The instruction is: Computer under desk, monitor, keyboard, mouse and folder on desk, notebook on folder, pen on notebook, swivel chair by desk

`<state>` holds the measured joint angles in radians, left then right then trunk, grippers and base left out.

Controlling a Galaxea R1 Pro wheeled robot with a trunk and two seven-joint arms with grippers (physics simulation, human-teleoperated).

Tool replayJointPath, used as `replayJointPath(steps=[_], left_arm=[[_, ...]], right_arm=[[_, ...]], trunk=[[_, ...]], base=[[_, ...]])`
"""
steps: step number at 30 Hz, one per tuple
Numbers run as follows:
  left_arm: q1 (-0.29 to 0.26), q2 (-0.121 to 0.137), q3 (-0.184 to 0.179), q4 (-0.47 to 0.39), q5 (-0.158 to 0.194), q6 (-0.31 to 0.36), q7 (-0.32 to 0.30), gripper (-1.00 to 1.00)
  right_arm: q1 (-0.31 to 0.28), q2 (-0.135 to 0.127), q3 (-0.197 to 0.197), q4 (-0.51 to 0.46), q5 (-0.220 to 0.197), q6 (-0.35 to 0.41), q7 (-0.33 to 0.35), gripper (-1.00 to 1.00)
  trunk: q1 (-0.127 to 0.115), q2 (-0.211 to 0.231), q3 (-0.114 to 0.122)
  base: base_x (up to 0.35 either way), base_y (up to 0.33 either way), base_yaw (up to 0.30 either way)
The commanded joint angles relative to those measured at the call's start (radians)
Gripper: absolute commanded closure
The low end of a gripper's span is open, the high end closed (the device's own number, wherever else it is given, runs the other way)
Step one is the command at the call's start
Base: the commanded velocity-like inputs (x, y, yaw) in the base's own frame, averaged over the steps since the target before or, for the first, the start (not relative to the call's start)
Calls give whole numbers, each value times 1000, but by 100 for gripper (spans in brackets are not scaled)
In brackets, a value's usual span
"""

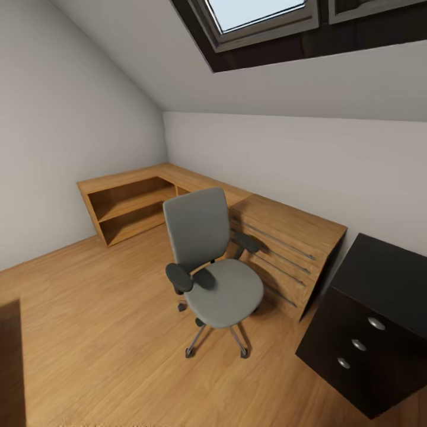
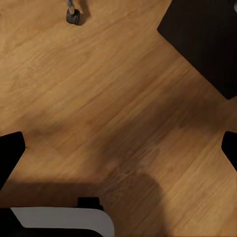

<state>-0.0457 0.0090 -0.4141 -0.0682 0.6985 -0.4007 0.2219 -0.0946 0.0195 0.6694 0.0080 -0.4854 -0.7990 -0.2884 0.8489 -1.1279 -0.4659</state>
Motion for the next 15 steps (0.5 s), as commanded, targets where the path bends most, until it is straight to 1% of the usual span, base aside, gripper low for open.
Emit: replayJointPath(steps=[1,5,7,15], left_arm=[[0,0,-9,-1,3,-1,7,-100],[0,0,-9,-1,3,0,7,-100],[0,0,-9,-1,3,1,7,-100],[0,0,-9,-1,3,3,7,-100]], right_arm=[[0,0,9,1,-4,0,-6,-100],[0,0,9,0,-4,17,-6,-100],[0,0,9,-2,-4,38,-6,-100],[0,0,9,-2,-4,43,-5,-100]], trunk=[[0,-1,-1],[0,-1,-1],[0,-1,-1],[0,-1,-1]], base=[[0,0,279],[0,0,279],[0,0,279],[0,0,279]])
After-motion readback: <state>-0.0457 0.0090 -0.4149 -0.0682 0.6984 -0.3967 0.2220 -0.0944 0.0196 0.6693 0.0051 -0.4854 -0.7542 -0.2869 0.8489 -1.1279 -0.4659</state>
